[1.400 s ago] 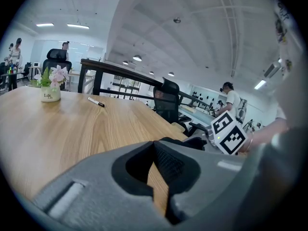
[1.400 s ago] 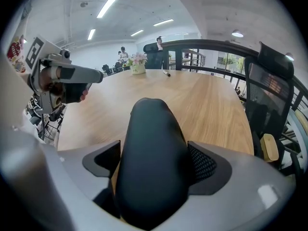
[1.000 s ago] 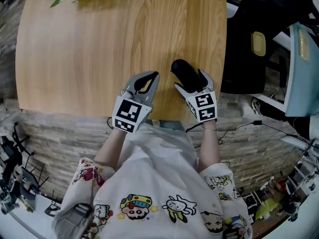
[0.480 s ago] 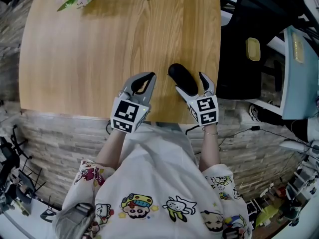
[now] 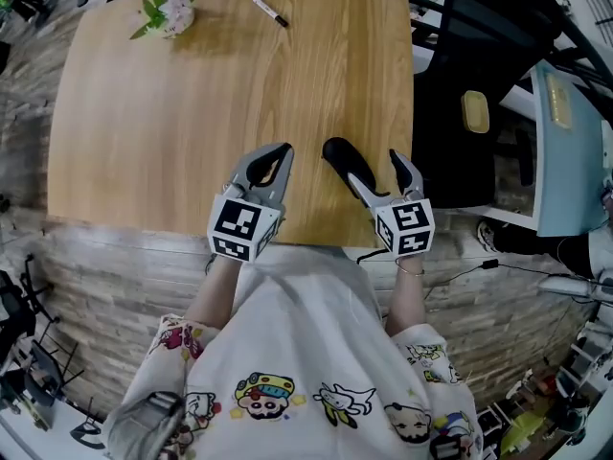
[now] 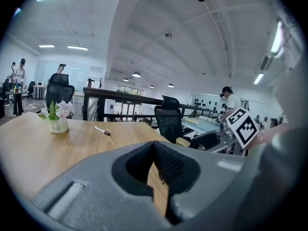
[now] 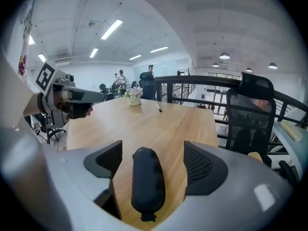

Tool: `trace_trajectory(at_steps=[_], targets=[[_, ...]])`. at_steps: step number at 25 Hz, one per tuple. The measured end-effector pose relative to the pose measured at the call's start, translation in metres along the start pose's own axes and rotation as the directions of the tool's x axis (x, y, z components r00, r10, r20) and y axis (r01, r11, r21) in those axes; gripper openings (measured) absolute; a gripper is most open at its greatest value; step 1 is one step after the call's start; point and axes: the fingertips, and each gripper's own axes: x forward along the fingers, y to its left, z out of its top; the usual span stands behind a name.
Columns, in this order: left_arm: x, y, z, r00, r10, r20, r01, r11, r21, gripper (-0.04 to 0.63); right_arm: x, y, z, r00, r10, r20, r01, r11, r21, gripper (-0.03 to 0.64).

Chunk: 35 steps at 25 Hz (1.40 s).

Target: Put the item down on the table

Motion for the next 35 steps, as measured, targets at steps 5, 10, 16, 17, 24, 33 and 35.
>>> trace_trajectory(at_steps=[5, 10, 16, 17, 24, 33, 35], targets=[[-0.013, -0.006, 0.022, 0.998, 0.007, 0.056, -0.008, 1.0, 0.017, -0.002, -0.026, 0.003, 0.035, 0.993, -0.018, 0.115, 0.014, 0.999, 0.03, 0.366], [-0.029, -0.014, 0.04, 0.994, 0.012, 0.106, -0.016, 0.999, 0.038, -0.002, -0.054, 0.007, 0.067, 0.971, -0.032, 0.237, 0.027, 0.999, 0.021, 0.294], [-0.047, -0.024, 0.062, 0.986, 0.028, 0.167, -0.037, 0.998, 0.053, -0.002, -0.084, 0.017, 0.102, 0.917, -0.016, 0.398, 0.001, 0.999, 0.04, 0.186], [-0.05, -0.026, 0.064, 0.984, 0.029, 0.175, -0.039, 0.998, 0.054, -0.002, -0.088, 0.018, 0.104, 0.91, -0.02, 0.414, 0.003, 0.999, 0.041, 0.175], [-0.064, -0.032, 0.056, 0.982, 0.045, 0.181, -0.053, 0.998, 0.04, -0.002, -0.106, 0.023, 0.11, 0.876, -0.041, 0.48, 0.012, 0.998, 0.063, 0.078], [-0.058, -0.037, 0.043, 0.989, 0.03, 0.147, -0.032, 0.999, 0.009, -0.002, -0.118, 0.005, 0.091, 0.879, -0.109, 0.464, 0.056, 0.99, 0.126, 0.009], [-0.055, -0.035, 0.042, 0.99, 0.03, 0.14, -0.031, 1.0, 0.003, -0.002, -0.116, 0.002, 0.086, 0.887, -0.115, 0.447, 0.06, 0.989, 0.136, 0.009]])
